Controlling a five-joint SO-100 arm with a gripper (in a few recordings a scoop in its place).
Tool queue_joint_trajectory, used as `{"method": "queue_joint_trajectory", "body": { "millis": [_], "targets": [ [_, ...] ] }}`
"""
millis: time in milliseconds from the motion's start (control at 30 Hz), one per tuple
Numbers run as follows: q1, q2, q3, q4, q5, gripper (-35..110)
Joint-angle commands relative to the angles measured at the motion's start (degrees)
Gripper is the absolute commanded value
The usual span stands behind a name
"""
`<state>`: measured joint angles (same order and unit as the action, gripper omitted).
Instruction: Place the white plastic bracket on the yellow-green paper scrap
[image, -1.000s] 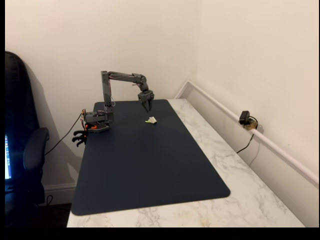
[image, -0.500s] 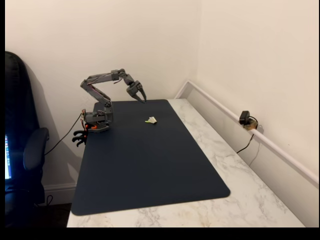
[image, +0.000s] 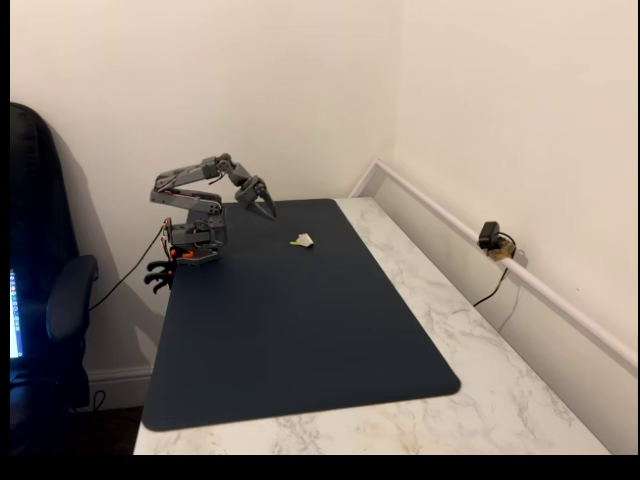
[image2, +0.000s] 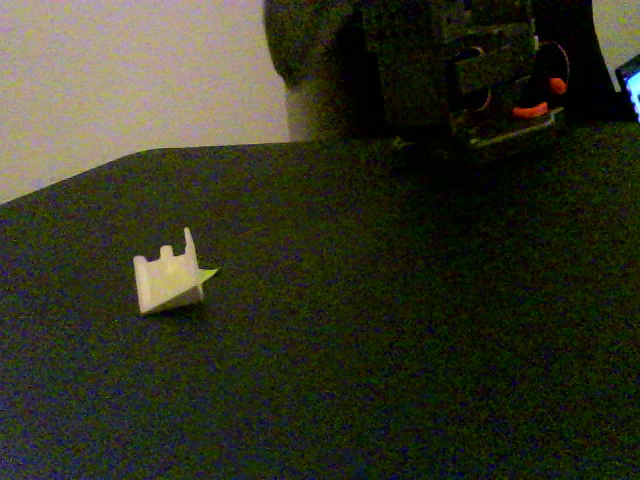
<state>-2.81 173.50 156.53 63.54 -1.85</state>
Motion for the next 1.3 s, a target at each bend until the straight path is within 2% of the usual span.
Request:
{"method": "queue_joint_trajectory", "body": {
  "millis": [0,200,600,1267],
  "targets": [
    [0.62,13.27,4.04,6.86,0.53,0],
    [0.26,14.77,4.66,11.16,-1.32,0],
    [-5.19,15.91,14.94,4.13,-1.58,0],
    [-3.25,15.91,15.29,4.48,-1.32,0]
  ]
}}
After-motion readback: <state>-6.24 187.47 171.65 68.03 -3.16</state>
